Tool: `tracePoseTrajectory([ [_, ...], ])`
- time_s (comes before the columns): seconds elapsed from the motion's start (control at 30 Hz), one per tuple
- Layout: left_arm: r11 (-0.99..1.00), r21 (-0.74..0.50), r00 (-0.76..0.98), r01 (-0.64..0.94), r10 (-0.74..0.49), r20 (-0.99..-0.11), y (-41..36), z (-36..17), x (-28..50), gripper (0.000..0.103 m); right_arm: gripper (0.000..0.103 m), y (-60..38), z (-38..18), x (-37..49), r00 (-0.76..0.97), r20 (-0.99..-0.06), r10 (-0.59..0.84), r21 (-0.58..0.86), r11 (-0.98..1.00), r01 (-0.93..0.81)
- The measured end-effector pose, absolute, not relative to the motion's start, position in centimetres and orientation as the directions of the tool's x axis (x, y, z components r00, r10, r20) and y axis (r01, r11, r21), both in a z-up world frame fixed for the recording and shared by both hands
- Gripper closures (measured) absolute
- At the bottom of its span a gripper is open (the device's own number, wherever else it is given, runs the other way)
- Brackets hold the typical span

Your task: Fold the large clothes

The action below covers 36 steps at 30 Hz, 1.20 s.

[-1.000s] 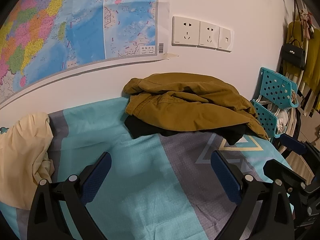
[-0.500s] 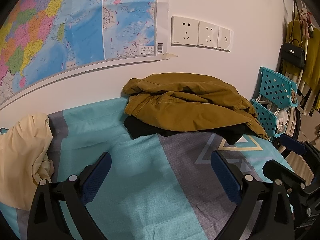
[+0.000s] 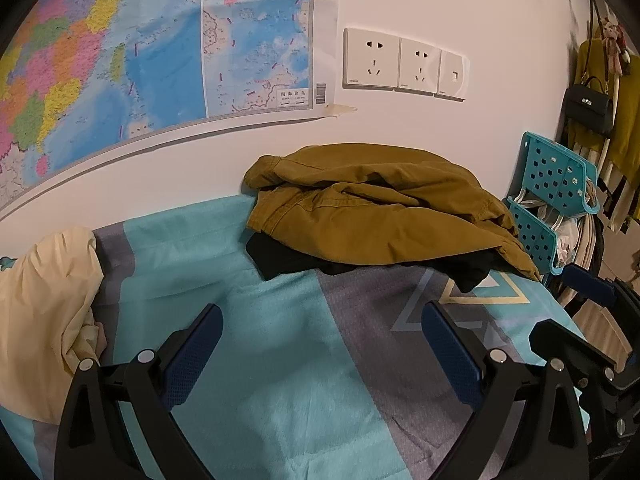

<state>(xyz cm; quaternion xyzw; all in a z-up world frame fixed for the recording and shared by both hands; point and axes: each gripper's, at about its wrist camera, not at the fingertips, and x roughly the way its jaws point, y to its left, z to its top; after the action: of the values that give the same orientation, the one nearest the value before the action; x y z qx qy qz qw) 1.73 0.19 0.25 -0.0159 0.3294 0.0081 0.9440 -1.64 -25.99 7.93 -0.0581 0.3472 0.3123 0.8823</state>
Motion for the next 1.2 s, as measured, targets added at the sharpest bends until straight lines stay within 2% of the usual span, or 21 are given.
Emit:
tracePoseTrajectory([
  [0.17,0.999,-0.018,0.758,-0.047,0.024,-0.652,0.5,-0.4,3.4,0.007,0.006,-25.1,8.1,0.6,0.551,-0.657,0.514,0.09,0.78,-0.62],
  [0.43,0.992,-0.011,0.709,-0.124,0.081,-0.7,3.0,-2.8,8.0,0.007,0.006,-18.4,6.2,8.1,0.539,-0.724,0.431,-0.112,0.697,-0.708],
  [0.57,0.988,-0.032,0.678,-0.152,0.08,-0.731,4.1,-4.1,9.7,0.007,0.007,-15.2,4.2,11.1,0.509,-0.764,0.397,-0.16,0.647,-0.745],
  [0.6,0.987,-0.037,0.676,-0.155,0.079,-0.732,4.3,-4.3,10.0,0.007,0.016,-14.4,3.8,12.0,0.498,-0.771,0.397,-0.164,0.632,-0.758],
  [0.63,0.987,-0.041,0.671,-0.156,0.075,-0.737,4.4,-4.6,10.4,0.007,0.02,-14.1,3.6,12.5,0.491,-0.776,0.396,-0.164,0.625,-0.763],
  [0.67,0.987,-0.039,0.668,-0.157,0.077,-0.74,4.5,-4.7,10.6,0.007,0.03,-13.6,3.5,13.4,0.467,-0.788,0.401,-0.145,0.616,-0.774],
  [0.7,0.987,-0.037,0.667,-0.157,0.078,-0.741,4.6,-4.9,10.7,0.007,0.05,-13.4,3.6,13.9,0.446,-0.797,0.408,-0.124,0.612,-0.781],
  [0.77,0.987,-0.043,0.668,-0.152,0.071,-0.741,4.6,-5.1,11.2,0.007,0.066,-13.4,4.1,14.9,0.376,-0.818,0.436,-0.056,0.591,-0.805],
  [0.8,0.988,-0.042,0.667,-0.149,0.069,-0.741,4.6,-5.1,11.3,0.007,0.082,-13.8,4.6,15.2,0.363,-0.817,0.448,-0.037,0.586,-0.809],
  [0.83,0.989,-0.05,0.668,-0.142,0.058,-0.742,4.5,-5.2,11.5,0.007,0.092,-14.4,5.5,15.4,0.365,-0.81,0.459,-0.036,0.582,-0.812],
  [0.9,0.99,-0.051,0.667,-0.129,0.049,-0.743,4.3,-5.3,11.8,0.007,0.094,-15.8,7.2,16.0,0.367,-0.786,0.498,-0.001,0.593,-0.805],
  [0.97,0.992,-0.055,0.673,-0.117,0.039,-0.738,4.0,-5.5,12.3,0.007,0.094,-17.3,8.6,17.1,0.398,-0.757,0.519,0.038,0.642,-0.765],
  [1.03,0.992,-0.068,0.679,-0.11,0.025,-0.734,3.9,-5.7,12.9,0.007,0.086,-17.3,9.0,17.3,0.419,-0.753,0.507,0.022,0.656,-0.754],
  [1.07,0.992,-0.075,0.681,-0.103,0.015,-0.732,3.9,-5.8,13.2,0.007,0.064,-16.7,8.9,17.0,0.412,-0.766,0.494,0.001,0.642,-0.767],
  [1.1,0.992,-0.077,0.679,-0.1,0.011,-0.734,3.8,-5.9,13.5,0.007,0.046,-15.7,8.4,16.5,0.402,-0.783,0.475,-0.028,0.618,-0.785],
  [1.2,0.992,-0.086,0.68,-0.095,0.002,-0.734,3.9,-6.3,14.1,0.007,0.044,-12.4,6.2,15.2,0.409,-0.813,0.416,-0.145,0.536,-0.832],
])
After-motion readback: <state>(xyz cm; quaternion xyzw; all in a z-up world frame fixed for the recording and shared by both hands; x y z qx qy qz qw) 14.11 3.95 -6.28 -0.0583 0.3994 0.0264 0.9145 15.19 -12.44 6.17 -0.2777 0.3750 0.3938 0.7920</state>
